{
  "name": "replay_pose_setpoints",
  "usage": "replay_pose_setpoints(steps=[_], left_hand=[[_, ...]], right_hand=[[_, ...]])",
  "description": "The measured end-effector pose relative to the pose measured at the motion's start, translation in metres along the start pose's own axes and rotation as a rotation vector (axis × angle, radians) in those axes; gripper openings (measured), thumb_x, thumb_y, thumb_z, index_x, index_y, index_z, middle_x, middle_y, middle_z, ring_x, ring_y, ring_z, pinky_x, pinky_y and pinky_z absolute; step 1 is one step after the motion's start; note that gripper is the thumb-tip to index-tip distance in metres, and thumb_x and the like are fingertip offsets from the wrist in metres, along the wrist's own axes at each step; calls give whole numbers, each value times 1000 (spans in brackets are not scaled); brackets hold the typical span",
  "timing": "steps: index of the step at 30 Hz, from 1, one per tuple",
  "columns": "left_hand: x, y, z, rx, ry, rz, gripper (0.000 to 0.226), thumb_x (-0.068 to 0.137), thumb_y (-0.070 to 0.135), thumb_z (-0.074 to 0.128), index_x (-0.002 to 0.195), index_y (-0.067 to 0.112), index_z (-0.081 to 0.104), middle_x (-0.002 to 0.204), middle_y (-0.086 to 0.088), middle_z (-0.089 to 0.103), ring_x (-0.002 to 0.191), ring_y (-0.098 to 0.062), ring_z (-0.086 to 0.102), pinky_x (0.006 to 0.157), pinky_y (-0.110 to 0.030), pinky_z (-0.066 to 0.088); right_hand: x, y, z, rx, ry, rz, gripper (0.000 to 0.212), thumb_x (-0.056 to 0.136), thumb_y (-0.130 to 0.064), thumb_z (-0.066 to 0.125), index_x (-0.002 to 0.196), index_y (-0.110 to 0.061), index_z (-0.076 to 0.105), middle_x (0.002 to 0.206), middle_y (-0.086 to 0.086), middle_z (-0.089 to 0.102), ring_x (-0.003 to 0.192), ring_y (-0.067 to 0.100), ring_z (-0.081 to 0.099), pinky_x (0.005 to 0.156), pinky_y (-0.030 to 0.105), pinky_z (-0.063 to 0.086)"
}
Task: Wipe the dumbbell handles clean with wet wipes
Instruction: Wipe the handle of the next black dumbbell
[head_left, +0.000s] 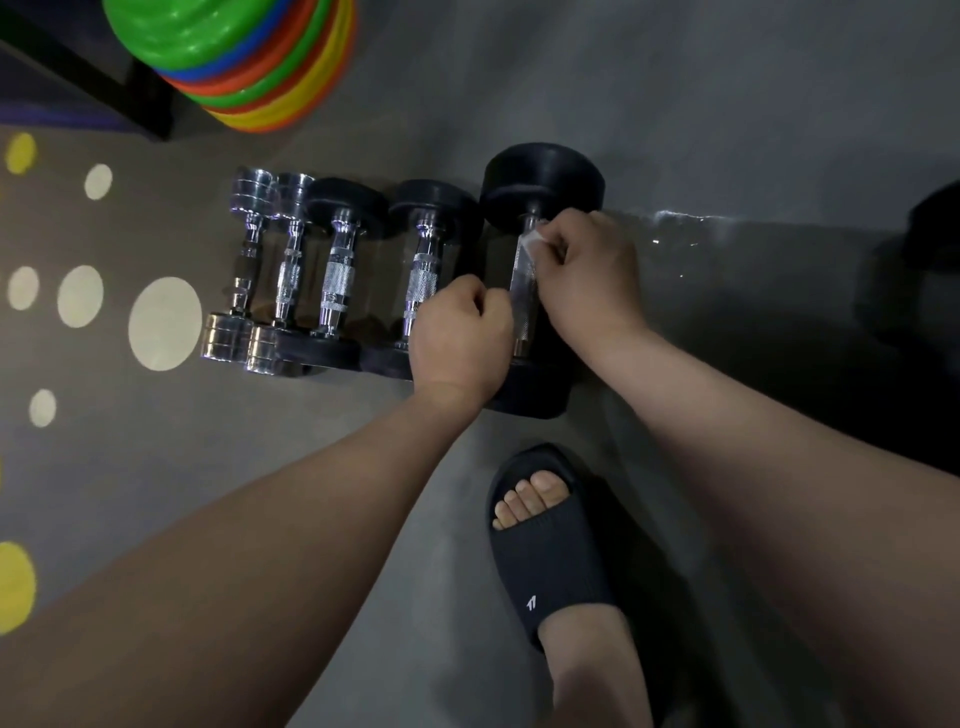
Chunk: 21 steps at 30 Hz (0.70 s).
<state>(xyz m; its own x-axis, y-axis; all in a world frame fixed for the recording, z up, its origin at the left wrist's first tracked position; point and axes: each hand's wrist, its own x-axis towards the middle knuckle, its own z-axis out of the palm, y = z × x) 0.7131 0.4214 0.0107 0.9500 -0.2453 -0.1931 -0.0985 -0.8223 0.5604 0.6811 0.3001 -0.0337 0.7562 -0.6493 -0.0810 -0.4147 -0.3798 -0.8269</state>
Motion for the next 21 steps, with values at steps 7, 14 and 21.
replay_pose_setpoints(steps=[7,14,21], left_hand=[[0,-4,1,-39,9,18,26,89,20,49,69,3,54,61,-3,52,65,-27,49,59,-40,40],[-2,-5,1,-42,14,3,26,90,19,50,66,7,50,58,1,48,57,-16,41,55,-34,30],[-2,-3,1,-33,15,-11,25,90,21,51,72,4,56,60,0,50,60,-20,42,56,-35,33]], right_hand=[[-19,7,4,41,8,3,13,93,-26,66,90,-14,69,91,2,60,78,12,52,63,15,30],[1,-5,8,82,108,103,20,93,-26,65,81,-10,63,84,4,63,75,16,57,59,11,33],[2,-5,2,16,41,50,20,95,-26,62,82,-11,64,86,3,62,73,13,51,57,13,31]])
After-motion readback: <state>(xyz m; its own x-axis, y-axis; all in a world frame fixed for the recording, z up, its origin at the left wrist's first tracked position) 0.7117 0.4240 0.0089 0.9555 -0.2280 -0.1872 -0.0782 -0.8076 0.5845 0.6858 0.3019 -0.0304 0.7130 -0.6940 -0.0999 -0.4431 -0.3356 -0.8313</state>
